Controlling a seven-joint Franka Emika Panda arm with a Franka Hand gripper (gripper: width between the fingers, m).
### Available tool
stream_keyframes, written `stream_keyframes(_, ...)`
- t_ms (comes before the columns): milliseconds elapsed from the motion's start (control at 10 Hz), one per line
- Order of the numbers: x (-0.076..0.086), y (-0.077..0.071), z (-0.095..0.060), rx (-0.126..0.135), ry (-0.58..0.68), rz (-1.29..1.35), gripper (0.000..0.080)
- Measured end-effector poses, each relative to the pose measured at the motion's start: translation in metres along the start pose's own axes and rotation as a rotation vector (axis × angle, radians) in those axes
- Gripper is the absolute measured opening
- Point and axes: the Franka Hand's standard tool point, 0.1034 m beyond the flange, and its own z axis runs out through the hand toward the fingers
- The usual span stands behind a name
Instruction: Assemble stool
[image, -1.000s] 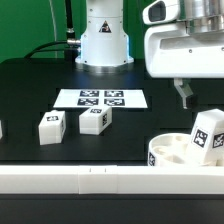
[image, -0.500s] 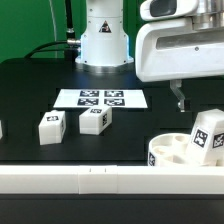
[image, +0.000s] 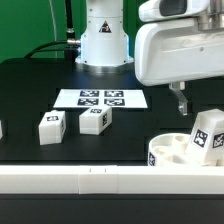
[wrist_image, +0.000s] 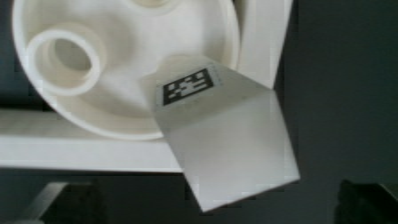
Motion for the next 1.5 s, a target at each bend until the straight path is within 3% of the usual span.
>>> stream_keyframes(500, -0.006, -0.003, 0.004, -0.019, -0.033, -0.540, 0.0649)
stream_keyframes(900, -0.007, 0.002, 0.005, -0.031, -0.044, -0.799, 0.0649)
stream_keyframes(1500, -0.011, -0.001, 0.013, -0.065, -0.109, -1.369, 0.0649)
